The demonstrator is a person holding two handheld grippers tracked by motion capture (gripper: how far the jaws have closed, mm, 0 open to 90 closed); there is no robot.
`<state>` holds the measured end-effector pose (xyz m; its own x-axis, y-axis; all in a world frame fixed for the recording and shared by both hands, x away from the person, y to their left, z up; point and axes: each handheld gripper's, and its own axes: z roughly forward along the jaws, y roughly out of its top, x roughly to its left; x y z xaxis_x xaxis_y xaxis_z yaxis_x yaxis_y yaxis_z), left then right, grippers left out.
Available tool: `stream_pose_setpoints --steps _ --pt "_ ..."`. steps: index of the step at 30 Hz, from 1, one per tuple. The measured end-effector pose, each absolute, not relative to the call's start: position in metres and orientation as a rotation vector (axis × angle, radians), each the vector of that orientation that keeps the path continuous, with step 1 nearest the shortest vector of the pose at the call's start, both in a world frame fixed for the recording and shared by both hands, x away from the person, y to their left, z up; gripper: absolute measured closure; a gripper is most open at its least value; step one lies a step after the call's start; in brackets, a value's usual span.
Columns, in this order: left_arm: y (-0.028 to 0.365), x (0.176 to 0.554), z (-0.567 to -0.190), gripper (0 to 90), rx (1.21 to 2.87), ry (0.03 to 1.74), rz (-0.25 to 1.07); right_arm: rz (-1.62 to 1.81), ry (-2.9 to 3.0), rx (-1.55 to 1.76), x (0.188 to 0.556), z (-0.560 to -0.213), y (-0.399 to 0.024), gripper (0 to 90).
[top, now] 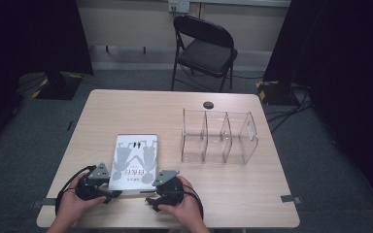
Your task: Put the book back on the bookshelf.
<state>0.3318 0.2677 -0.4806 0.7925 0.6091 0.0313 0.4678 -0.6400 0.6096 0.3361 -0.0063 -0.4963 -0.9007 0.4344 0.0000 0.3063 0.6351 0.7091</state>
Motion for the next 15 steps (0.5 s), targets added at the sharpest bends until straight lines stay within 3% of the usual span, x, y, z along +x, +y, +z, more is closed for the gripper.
stream_pose_setpoints --steps 7,15 --pt "0.269 0.328 -0.464 39.4 2.284 0.798 0.336 1.116 2.690 0.603 0.336 -0.497 -0.005 18.9" --pt "0.268 0.329 -0.463 43.7 2.303 0.785 0.340 1.130 2.690 0.640 0.338 -0.497 -0.006 15.5"
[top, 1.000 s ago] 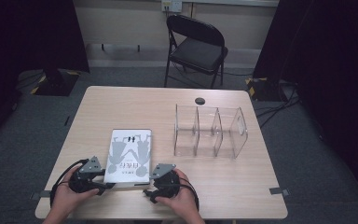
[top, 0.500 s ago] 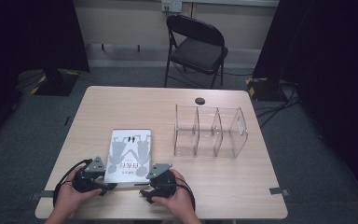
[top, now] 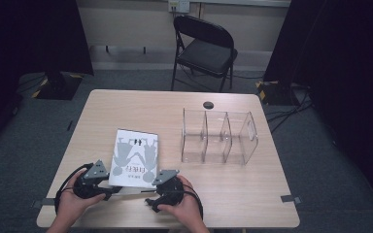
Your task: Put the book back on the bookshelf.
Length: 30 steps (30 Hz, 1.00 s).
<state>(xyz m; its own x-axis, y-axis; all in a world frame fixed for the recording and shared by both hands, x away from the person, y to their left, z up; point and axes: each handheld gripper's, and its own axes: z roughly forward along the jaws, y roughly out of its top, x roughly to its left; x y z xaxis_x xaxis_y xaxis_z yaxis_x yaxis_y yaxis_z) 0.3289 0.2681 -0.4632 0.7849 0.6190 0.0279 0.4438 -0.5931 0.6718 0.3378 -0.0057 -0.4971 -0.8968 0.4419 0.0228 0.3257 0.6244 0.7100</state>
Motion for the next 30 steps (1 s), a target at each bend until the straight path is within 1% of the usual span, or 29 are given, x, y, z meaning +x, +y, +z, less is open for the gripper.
stream_pose_setpoints --steps 6,10,14,20,26,29,30 --pt "0.269 0.330 -0.461 43.8 2.293 0.787 0.331 1.123 2.684 0.615 0.337 -0.497 -0.006 14.7" --pt "0.268 0.330 -0.463 43.9 2.265 0.800 0.325 1.183 2.634 0.622 0.338 -0.489 -0.009 14.7" --pt "0.267 0.330 -0.462 44.1 2.284 0.789 0.325 1.183 2.590 0.603 0.337 -0.478 -0.008 14.7" --pt "0.266 0.331 -0.462 44.3 2.283 0.788 0.321 1.177 2.547 0.581 0.336 -0.474 -0.003 14.7" --pt "0.264 0.332 -0.463 44.7 2.258 0.803 0.306 1.141 2.539 0.498 0.339 -0.469 0.014 14.6" --pt "0.264 0.333 -0.462 44.8 2.274 0.793 0.308 1.110 2.537 0.471 0.339 -0.469 0.022 14.6" --pt "0.263 0.333 -0.462 44.8 2.276 0.793 0.310 1.101 2.536 0.452 0.340 -0.469 0.026 13.0"
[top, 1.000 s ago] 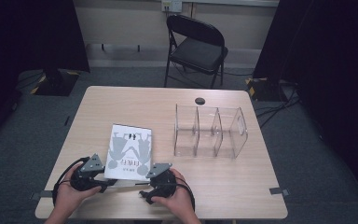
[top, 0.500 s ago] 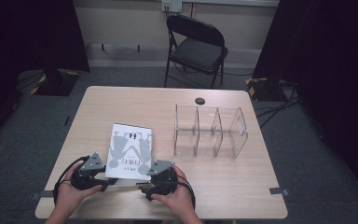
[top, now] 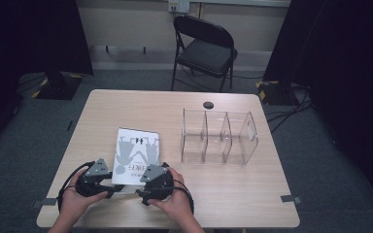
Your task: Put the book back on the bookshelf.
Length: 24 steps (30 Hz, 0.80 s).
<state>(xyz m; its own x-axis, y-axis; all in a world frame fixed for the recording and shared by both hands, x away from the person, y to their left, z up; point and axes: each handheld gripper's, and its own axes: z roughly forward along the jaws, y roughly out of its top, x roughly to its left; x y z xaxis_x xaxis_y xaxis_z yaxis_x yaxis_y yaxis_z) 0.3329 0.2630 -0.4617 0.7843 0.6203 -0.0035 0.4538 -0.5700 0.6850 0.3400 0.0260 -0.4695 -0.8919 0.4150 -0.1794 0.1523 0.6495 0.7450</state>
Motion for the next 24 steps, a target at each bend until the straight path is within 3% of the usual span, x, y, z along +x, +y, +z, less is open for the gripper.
stream_pose_setpoints --steps 24 --pt "0.262 0.334 -0.458 46.5 2.301 0.793 0.297 1.051 2.416 0.402 0.338 -0.479 0.047 10.7"
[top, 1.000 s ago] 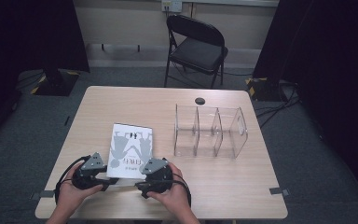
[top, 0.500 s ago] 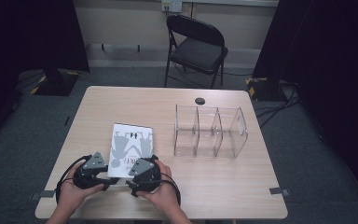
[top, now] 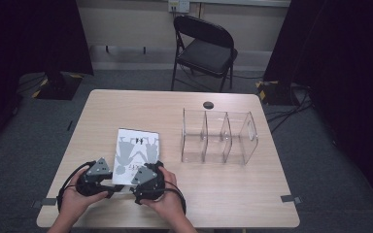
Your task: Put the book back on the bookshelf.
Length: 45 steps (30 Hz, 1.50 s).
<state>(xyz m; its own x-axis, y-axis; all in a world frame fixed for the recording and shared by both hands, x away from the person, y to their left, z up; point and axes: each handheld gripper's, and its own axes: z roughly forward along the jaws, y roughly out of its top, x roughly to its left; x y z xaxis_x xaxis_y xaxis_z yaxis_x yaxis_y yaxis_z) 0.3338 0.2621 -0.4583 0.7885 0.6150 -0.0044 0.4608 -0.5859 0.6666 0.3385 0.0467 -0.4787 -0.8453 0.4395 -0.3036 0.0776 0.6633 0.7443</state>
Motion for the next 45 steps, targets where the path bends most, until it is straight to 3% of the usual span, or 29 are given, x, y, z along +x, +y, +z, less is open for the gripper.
stream_pose_setpoints --steps 19,25,28,31,34,45 --pt "0.259 0.335 -0.453 46.6 2.308 0.800 0.301 0.980 2.317 0.388 0.337 -0.485 0.059 11.1" --pt "0.259 0.334 -0.454 46.7 2.303 0.805 0.301 0.970 2.271 0.387 0.334 -0.487 0.059 17.4" --pt "0.258 0.331 -0.452 51.6 2.327 0.786 0.373 0.940 2.266 0.364 0.330 -0.483 0.060 27.5" --pt "0.258 0.325 -0.445 46.1 2.327 0.726 0.483 0.935 2.261 0.352 0.329 -0.482 0.059 30.4" --pt "0.275 0.329 -0.448 28.9 2.279 0.794 0.456 0.926 2.242 0.341 0.328 -0.478 0.056 37.0" --pt "0.293 0.337 -0.468 23.8 2.304 0.868 0.421 0.894 2.250 0.348 0.332 -0.464 0.051 46.3"
